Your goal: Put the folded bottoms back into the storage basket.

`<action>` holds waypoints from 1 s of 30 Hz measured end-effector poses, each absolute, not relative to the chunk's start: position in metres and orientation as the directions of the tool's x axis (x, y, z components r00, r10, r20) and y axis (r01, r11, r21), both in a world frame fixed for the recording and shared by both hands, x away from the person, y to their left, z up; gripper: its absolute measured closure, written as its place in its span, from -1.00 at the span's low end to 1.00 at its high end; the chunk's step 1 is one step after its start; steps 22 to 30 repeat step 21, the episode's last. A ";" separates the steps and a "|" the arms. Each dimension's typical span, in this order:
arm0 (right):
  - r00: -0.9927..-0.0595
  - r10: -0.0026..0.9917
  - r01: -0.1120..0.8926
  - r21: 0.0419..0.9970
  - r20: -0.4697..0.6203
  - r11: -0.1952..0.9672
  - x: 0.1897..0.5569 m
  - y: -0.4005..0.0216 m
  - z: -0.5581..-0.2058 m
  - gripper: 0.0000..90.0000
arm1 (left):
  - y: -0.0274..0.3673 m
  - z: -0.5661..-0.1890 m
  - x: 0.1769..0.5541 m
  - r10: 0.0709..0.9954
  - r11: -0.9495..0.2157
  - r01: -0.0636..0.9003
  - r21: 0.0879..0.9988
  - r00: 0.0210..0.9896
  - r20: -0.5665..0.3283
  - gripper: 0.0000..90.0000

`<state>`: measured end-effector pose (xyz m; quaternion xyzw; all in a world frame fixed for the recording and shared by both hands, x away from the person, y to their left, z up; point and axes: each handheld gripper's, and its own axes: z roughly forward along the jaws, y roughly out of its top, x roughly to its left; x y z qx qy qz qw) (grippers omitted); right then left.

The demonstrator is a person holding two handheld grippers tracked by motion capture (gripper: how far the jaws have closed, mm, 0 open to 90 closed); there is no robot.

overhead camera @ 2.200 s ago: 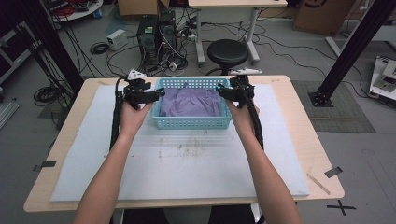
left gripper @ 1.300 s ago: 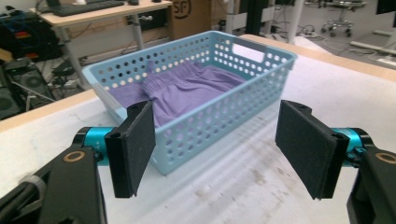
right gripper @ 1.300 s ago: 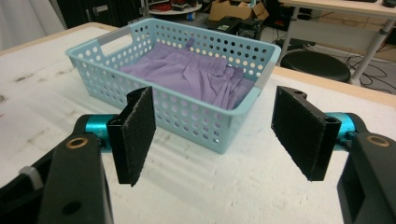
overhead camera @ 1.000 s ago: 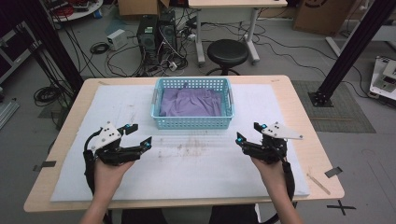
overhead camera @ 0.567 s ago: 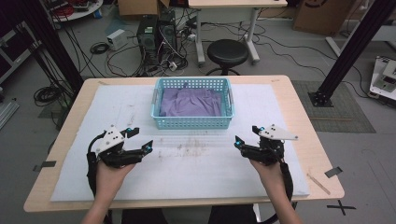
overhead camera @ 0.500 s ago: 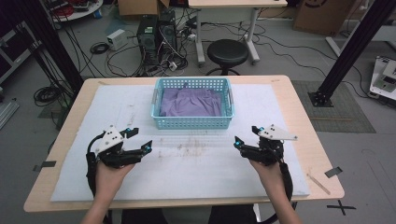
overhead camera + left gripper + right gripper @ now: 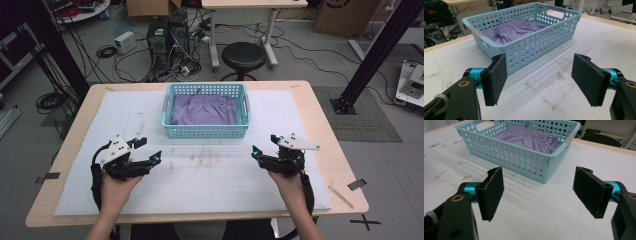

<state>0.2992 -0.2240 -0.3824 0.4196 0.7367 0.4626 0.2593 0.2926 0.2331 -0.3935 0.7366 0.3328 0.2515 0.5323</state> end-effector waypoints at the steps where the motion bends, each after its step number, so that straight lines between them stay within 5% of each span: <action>1: -0.512 0.859 0.377 0.900 0.005 0.220 0.299 -0.224 -0.382 -0.44 | 0.233 -0.394 0.292 0.757 -0.210 0.223 0.952 0.654 0.013 -0.36; 30: -0.503 0.864 0.371 0.904 0.004 0.212 0.299 -0.227 -0.381 -0.44 | 0.233 -0.395 0.293 0.757 -0.216 0.228 0.949 0.653 0.016 -0.36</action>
